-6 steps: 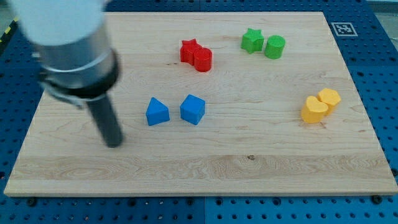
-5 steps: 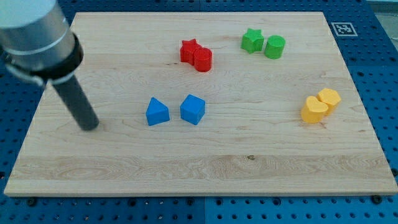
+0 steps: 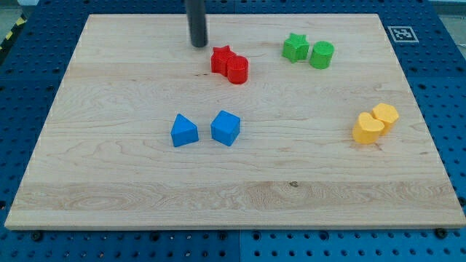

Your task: Separate the red blocks

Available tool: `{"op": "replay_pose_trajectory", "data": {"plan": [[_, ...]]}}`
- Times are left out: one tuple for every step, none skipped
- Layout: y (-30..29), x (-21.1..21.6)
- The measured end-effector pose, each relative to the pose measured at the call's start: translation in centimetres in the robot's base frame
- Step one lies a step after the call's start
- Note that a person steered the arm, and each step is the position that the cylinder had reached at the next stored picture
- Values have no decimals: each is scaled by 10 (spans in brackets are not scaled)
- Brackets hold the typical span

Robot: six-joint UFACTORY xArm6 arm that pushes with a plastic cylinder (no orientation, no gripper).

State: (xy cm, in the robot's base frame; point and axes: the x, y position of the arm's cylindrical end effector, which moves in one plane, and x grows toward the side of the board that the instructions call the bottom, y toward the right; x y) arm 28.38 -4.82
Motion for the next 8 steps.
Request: {"op": "replay_pose_trajectory", "data": {"plan": [[36, 33], [65, 59], [86, 70], [81, 72], [44, 72], [27, 72], [55, 80], [64, 95]]}}
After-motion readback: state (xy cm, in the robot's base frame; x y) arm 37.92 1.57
